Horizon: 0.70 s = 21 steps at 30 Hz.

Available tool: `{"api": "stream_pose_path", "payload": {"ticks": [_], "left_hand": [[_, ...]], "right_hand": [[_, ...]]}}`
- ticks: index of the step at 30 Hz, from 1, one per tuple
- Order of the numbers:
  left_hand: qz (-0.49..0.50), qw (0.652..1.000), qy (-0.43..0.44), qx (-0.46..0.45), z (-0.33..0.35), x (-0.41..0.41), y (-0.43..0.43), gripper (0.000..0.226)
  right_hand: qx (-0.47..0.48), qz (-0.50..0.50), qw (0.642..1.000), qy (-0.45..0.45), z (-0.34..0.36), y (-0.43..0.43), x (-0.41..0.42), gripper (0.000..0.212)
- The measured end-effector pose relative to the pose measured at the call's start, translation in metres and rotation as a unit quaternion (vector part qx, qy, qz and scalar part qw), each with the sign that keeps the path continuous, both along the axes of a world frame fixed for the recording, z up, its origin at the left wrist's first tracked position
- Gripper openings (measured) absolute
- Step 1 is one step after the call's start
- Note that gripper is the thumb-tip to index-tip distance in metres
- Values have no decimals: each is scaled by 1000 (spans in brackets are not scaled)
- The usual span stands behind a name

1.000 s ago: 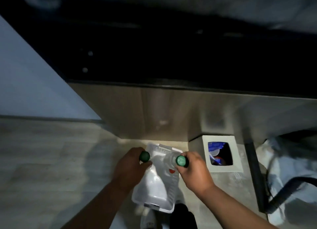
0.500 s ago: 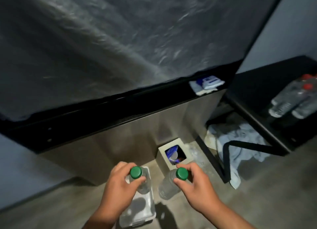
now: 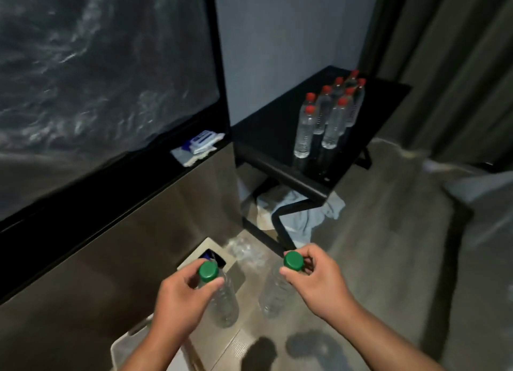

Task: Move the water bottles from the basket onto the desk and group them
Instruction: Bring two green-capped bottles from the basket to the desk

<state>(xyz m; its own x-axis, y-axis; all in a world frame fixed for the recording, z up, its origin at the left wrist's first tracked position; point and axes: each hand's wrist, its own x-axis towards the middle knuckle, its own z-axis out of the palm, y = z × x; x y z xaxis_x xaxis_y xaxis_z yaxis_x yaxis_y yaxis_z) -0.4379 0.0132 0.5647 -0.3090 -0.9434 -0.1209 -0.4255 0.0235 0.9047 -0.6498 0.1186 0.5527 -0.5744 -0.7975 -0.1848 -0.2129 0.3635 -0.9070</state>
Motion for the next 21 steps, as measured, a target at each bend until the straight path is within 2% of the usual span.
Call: {"api": "stream_pose_path", "payload": {"ticks": [3, 11, 18, 21], "left_hand": [[-28, 1000, -6, -12, -3, -60, 11, 41], [-97, 994, 37, -20, 10, -204, 34, 27], [-163, 985, 56, -11, 10, -301, 14, 25], [-187, 981, 59, 5, -3, -342, -5, 16]], "right_hand": [[11, -18, 1000, 5, 5, 33, -56, 25], [-19, -94, 995, 5, 27, 92, -175, 21], [-29, -140, 990, -5, 10, 81, -256, 21], [-15, -140, 990, 9, 0, 63, -291, 21]]}}
